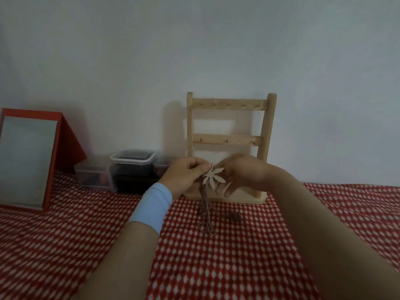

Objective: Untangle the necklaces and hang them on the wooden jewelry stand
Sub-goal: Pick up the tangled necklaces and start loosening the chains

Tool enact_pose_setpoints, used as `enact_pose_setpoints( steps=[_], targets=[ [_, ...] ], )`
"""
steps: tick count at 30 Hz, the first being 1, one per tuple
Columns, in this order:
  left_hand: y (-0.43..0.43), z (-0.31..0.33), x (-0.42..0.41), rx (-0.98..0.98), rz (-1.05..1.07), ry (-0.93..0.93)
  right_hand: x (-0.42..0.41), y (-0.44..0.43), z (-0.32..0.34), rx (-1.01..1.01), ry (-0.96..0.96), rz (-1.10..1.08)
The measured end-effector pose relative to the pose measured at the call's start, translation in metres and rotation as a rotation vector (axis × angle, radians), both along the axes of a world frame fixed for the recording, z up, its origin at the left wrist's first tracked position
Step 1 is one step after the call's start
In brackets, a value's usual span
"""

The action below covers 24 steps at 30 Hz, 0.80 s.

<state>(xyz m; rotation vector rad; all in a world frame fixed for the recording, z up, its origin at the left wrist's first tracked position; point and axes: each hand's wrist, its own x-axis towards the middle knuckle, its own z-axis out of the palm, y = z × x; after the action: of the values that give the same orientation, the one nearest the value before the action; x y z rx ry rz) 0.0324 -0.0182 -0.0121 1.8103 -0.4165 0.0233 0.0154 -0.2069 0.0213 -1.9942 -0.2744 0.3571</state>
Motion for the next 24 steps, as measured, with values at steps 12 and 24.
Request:
enact_pose_setpoints(
  steps=[12,24],
  targets=[
    [0.013,-0.01,0.012,0.204,-0.071,-0.048,0.009,0.004,-0.021,-0.106,-0.285,-0.088],
    [0.047,0.017,0.009,0.89,-0.041,0.097,0.001,-0.001,-0.008,0.244,-0.186,-0.047]
  ],
)
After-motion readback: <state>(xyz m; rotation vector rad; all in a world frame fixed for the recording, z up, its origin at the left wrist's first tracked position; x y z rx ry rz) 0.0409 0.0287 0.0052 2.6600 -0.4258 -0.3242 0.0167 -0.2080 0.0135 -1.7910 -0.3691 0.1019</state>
